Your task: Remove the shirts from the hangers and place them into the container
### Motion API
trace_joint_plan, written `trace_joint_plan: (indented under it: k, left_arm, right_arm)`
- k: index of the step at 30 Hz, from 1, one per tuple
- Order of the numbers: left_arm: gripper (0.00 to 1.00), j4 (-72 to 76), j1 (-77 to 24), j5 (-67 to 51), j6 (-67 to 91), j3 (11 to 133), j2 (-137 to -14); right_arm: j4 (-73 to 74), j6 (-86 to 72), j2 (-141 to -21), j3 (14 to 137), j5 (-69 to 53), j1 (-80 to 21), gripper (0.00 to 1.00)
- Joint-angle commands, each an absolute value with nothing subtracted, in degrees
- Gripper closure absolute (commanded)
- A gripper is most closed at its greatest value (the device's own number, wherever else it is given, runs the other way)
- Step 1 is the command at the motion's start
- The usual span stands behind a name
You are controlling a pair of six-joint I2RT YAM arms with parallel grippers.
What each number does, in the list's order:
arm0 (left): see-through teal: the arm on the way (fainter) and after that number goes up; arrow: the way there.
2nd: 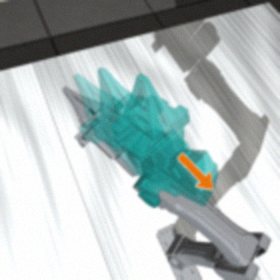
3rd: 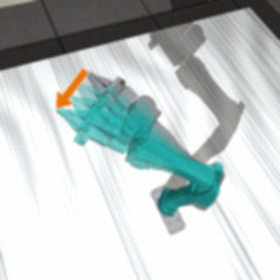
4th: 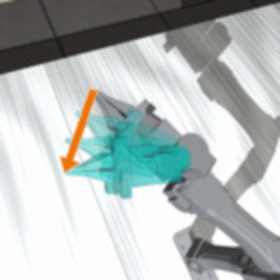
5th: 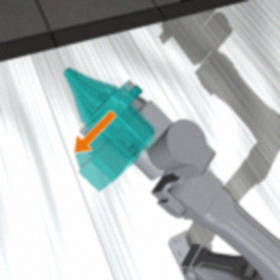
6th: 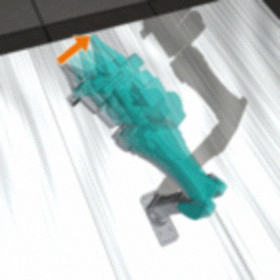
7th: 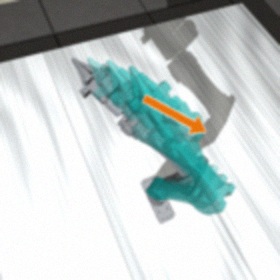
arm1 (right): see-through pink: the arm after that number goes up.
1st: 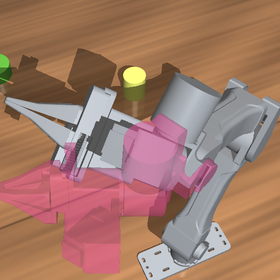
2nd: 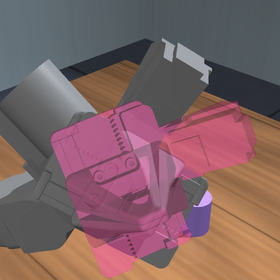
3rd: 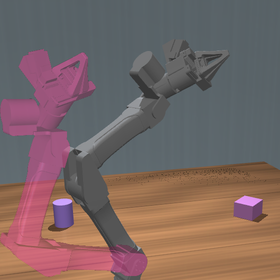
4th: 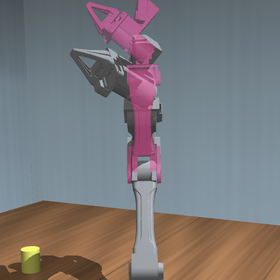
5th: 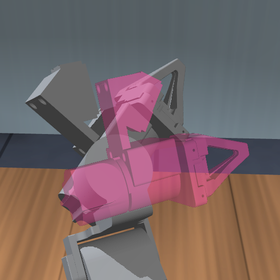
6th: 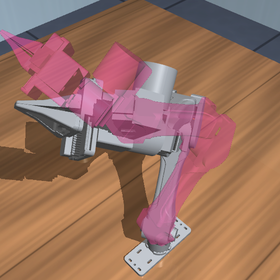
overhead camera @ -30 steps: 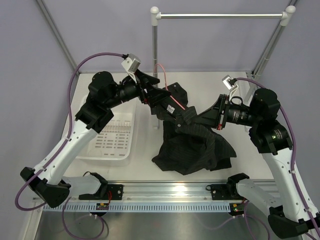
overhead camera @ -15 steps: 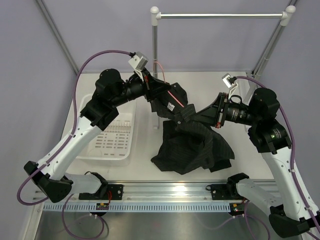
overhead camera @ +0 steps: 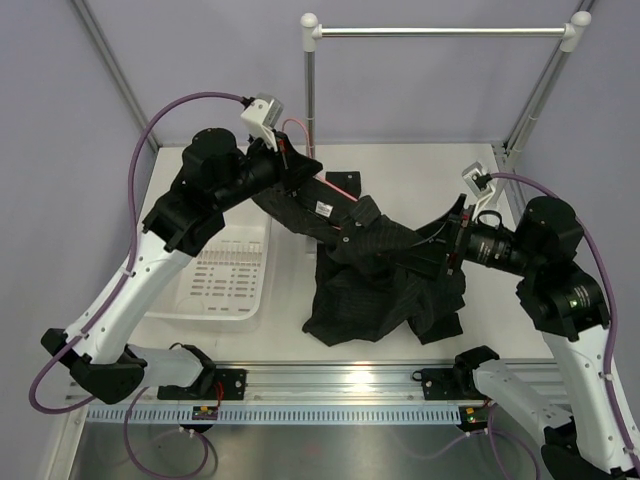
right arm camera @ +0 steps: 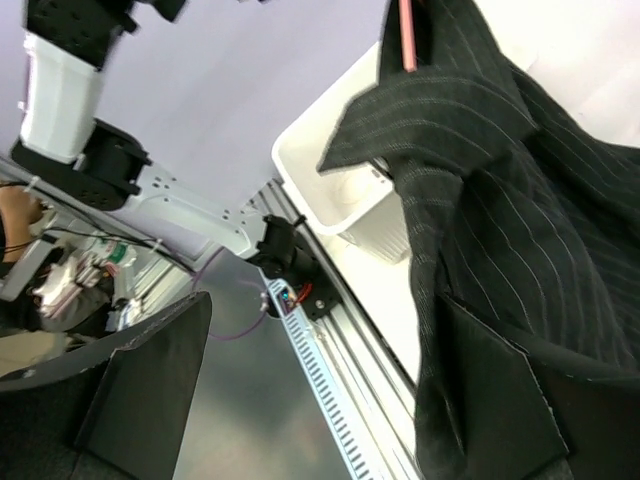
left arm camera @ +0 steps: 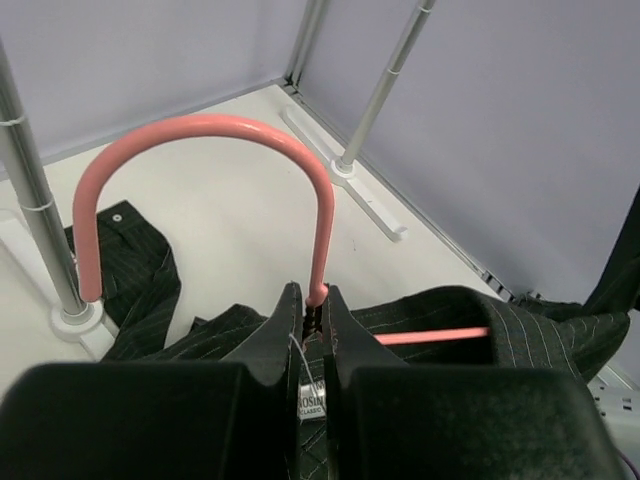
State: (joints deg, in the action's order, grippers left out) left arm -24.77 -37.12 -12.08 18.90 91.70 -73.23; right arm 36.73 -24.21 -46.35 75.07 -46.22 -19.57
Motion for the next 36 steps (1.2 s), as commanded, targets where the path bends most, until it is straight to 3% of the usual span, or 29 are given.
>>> trace_joint_plan:
  k: [1, 7, 13, 14, 18, 24, 27, 29, 36]
  left_arm:
    - [1.00, -26.45, -36.74, -6.94, 18.63, 96.50, -72.25]
    - [1.00, -28.12, -36.74, -6.06, 17.67, 98.70, -72.69]
    - [1.00, -28.39, -36.83, -6.24, 17.49, 98.18, -71.90]
    - [1.00, -28.39, -36.83, -6.24, 17.49, 98.00, -71.72]
    - [1.00, -28.39, -36.74, -6.76, 17.40, 97.73, -71.11]
    - [1.00, -27.95, -36.83, -8.35, 17.84, 97.21, -70.75]
    - [1.00, -27.51, -36.83, -8.96, 18.11, 96.42, -70.23]
    - [1.00, -27.60, -36.74, -9.05, 18.11, 96.33, -70.22]
    - [1.00, -26.98, -36.83, -10.99, 18.90, 95.80, -69.35]
  right_arm:
    - [44.29, -20.31, -43.60, 75.24, -40.88, -20.13, 0.01]
    - [49.92, -17.49, -40.87, 75.50, -31.74, -20.21, 0.03]
    - [51.59, -17.14, -38.85, 73.48, -25.05, -20.13, 0.16]
    - [51.16, -17.14, -38.76, 73.13, -24.87, -20.13, 0.23]
    - [49.57, -17.40, -38.85, 71.72, -24.43, -20.13, 0.34]
    - [46.32, -18.19, -39.64, 71.02, -25.13, -20.13, 0.37]
    - [45.44, -18.46, -40.51, 71.10, -25.31, -20.13, 0.46]
    - [44.57, -18.72, -40.69, 70.84, -25.14, -20.21, 0.59]
    - [42.98, -19.25, -41.40, 70.93, -24.78, -20.13, 0.75]
